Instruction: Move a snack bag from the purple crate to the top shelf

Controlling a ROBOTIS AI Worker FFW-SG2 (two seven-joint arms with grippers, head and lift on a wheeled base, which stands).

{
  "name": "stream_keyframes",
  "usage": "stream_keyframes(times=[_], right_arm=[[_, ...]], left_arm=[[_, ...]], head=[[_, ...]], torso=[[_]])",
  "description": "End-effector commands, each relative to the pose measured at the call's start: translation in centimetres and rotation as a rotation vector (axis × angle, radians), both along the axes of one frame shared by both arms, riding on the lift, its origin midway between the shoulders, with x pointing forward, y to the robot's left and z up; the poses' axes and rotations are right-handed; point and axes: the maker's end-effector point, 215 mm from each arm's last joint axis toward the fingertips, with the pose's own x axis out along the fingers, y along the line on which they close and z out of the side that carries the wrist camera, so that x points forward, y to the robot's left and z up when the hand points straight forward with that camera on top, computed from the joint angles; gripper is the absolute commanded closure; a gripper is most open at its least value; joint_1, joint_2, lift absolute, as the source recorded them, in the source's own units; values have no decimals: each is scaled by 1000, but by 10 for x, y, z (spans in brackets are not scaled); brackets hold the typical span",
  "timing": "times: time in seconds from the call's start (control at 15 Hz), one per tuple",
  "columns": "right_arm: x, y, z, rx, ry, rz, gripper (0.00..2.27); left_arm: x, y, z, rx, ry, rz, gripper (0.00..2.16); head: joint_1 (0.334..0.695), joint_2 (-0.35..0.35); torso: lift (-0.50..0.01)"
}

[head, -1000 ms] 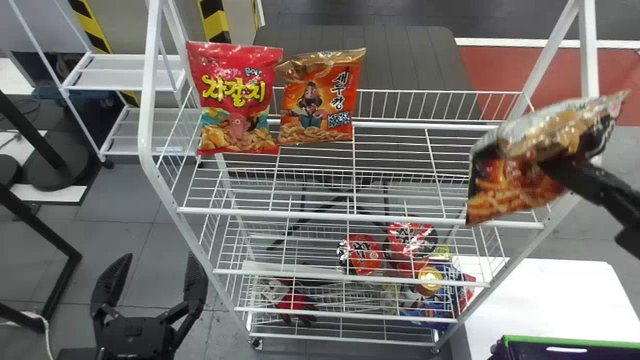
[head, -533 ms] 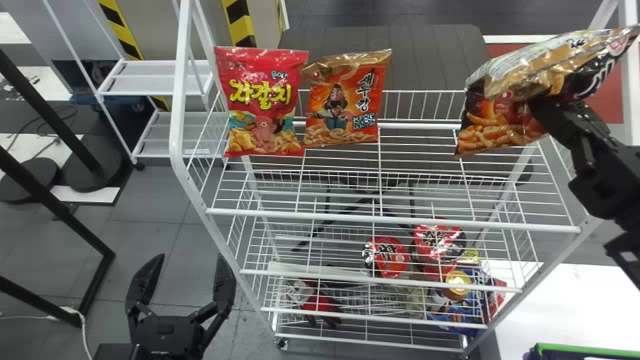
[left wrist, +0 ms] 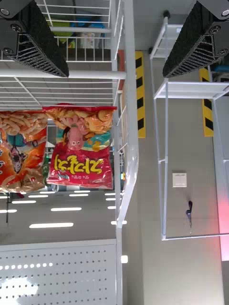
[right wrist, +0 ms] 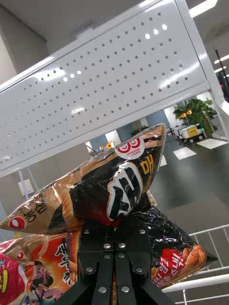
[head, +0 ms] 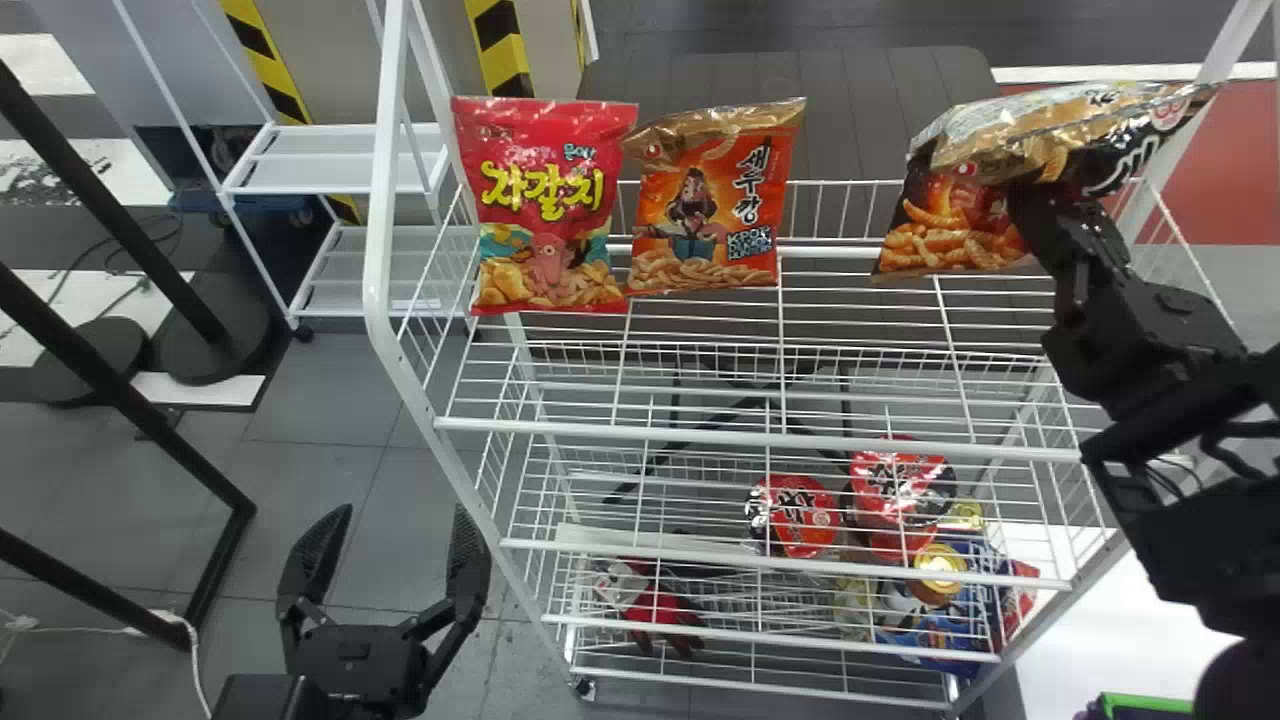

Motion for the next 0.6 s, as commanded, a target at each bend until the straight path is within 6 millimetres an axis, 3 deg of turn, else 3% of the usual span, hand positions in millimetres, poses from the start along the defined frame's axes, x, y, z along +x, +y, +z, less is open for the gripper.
stream_keyframes(times=[0.0,0.53], right_arm=[[18,7,-14,39,3,3,1932],[67,27,-64,61,81,-2,1932]], left_arm=[[1,3,0,1,-2,1,76],[2,14,0,6,2,8,76]], head=[[695,132],[695,159]], torso=[[1],[1]])
